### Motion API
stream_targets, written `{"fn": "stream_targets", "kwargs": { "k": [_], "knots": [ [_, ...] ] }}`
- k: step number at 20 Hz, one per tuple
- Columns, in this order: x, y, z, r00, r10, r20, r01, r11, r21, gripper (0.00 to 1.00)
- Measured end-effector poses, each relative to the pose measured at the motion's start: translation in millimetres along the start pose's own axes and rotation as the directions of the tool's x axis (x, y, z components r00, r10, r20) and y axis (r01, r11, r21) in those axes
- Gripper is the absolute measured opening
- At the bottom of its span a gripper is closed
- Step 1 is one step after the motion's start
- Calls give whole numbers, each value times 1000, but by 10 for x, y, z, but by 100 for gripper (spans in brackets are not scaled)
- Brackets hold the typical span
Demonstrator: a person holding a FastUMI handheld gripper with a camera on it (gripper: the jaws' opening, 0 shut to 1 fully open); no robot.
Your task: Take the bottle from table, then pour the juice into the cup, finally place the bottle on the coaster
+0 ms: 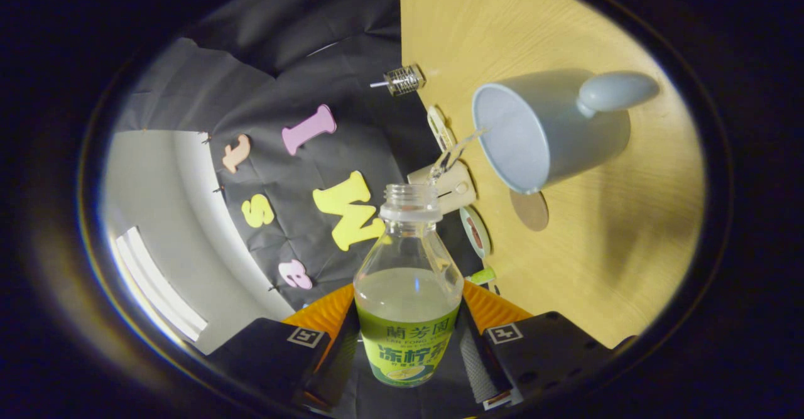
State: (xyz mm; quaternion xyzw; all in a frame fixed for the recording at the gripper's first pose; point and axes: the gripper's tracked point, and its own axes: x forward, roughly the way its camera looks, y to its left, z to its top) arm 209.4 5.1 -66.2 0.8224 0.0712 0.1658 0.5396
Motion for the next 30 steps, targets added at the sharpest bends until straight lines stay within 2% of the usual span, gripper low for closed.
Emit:
{"fn": "stream_targets", "kwargs": {
  "k": [10,17,30],
  "knots": [
    [2,11,-115,1000,-1,-2,1,999,54,79],
    [-45,216,-42,997,79,0,-78,993,93,79],
    [-50,273,-12,995,100,-15,-97,982,164,80]
  ]
}}
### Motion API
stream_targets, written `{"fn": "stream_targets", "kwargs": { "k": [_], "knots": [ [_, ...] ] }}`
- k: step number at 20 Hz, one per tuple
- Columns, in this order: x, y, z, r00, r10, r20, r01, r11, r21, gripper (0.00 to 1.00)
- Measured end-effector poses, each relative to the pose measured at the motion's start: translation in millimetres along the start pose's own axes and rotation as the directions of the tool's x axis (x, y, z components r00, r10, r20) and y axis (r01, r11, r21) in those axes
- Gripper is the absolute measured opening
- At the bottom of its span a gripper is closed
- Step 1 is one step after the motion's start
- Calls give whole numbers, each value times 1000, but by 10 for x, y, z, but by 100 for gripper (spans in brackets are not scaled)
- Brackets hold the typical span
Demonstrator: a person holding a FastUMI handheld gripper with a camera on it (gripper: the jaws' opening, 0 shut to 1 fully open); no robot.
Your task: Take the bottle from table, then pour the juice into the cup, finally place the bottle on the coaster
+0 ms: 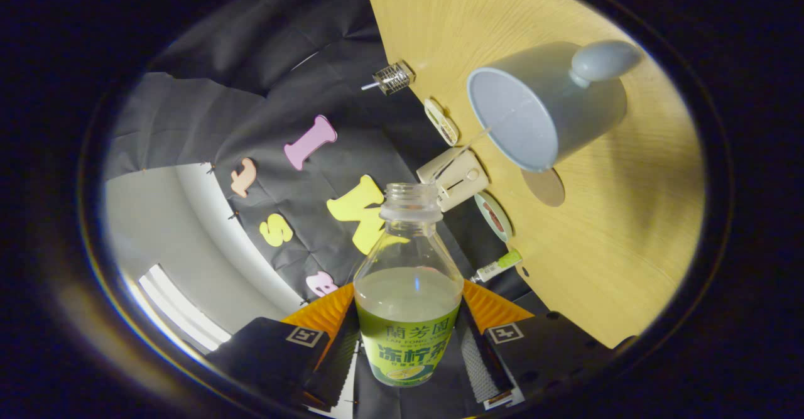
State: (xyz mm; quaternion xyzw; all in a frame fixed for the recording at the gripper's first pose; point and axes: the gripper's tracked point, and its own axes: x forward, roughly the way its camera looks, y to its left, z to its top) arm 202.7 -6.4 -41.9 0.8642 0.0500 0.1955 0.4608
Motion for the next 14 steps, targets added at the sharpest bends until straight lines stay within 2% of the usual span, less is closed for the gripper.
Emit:
{"fn": "stream_targets", "kwargs": {
  "k": [7,14],
  "knots": [
    [-15,133,0,999,49,-12,-48,998,33,80],
    [-20,94,-14,999,47,-17,-46,996,80,80]
  ]
}}
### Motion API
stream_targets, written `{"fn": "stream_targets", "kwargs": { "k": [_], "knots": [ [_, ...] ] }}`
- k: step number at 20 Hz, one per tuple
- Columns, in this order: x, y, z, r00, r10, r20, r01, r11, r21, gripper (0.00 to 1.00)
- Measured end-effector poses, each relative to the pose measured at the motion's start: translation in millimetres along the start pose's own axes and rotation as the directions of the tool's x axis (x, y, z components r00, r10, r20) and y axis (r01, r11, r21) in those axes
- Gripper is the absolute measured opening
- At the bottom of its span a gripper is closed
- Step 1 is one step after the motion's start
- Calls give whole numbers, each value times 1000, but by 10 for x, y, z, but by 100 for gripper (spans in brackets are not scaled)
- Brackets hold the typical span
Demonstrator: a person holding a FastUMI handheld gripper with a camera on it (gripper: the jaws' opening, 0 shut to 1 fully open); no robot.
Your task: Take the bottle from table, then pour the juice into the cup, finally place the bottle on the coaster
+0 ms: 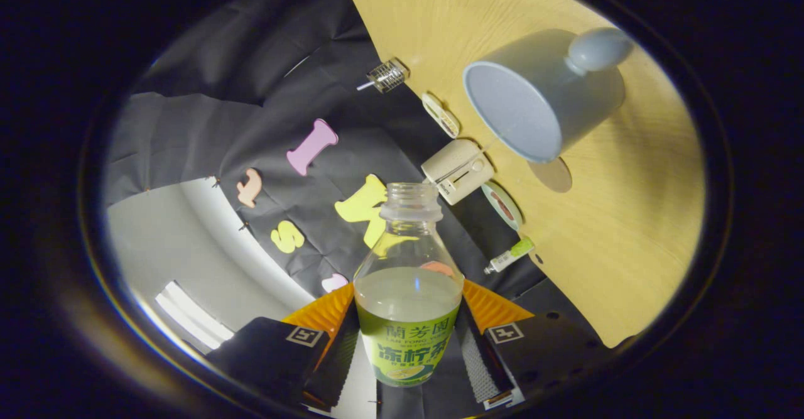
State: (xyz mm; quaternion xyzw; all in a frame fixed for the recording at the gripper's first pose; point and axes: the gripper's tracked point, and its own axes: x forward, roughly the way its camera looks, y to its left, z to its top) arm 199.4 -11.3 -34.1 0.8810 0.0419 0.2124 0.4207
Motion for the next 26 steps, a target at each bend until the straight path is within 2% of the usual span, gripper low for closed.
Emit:
{"fn": "stream_targets", "kwargs": {
  "k": [14,22,24,26],
  "knots": [
    [28,18,20,1000,17,-5,-17,1000,-8,80],
    [-61,57,-41,998,27,50,-17,980,-196,79],
    [-116,151,-117,997,54,47,-39,962,-269,80],
    [-142,182,-201,998,45,32,-31,933,-359,79]
  ]
}}
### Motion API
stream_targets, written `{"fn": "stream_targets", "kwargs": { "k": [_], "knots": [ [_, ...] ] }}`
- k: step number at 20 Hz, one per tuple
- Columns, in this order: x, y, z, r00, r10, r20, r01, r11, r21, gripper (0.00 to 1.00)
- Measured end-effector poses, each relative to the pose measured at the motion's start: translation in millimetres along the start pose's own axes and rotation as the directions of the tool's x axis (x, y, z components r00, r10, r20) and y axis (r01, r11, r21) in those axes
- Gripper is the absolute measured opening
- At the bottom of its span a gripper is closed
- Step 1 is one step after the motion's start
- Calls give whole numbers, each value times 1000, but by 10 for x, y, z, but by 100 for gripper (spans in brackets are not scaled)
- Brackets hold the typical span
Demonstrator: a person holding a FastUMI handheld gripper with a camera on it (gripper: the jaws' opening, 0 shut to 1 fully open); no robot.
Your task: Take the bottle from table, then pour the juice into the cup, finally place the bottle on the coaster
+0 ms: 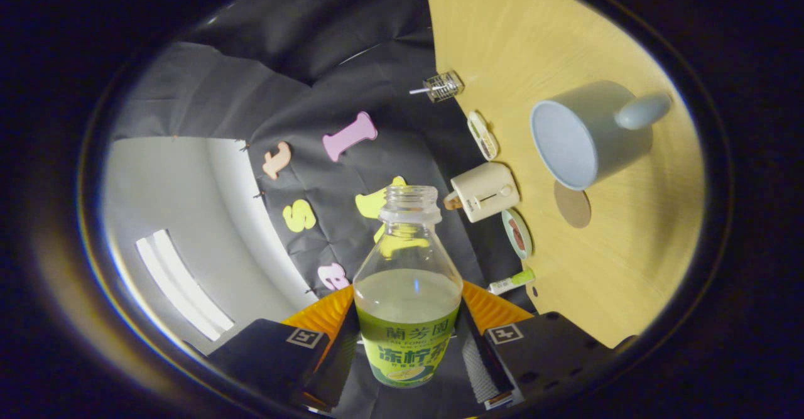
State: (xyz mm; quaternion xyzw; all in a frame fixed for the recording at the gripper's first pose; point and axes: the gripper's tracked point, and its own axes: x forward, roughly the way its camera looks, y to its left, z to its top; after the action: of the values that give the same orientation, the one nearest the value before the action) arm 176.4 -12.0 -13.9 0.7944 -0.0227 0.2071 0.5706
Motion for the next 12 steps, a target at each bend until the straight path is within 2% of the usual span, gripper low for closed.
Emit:
{"fn": "stream_targets", "kwargs": {
  "k": [3,5,7,9,12],
  "knots": [
    [-61,108,-71,999,-37,-17,33,979,-203,80],
    [-152,250,-84,1000,-23,-1,22,956,-291,80],
    [-183,275,-135,999,-46,9,46,927,-372,79],
    [-219,323,-144,998,-64,17,64,868,-492,79],
    [-236,338,-105,997,-77,25,74,746,-662,80]
  ]
}}
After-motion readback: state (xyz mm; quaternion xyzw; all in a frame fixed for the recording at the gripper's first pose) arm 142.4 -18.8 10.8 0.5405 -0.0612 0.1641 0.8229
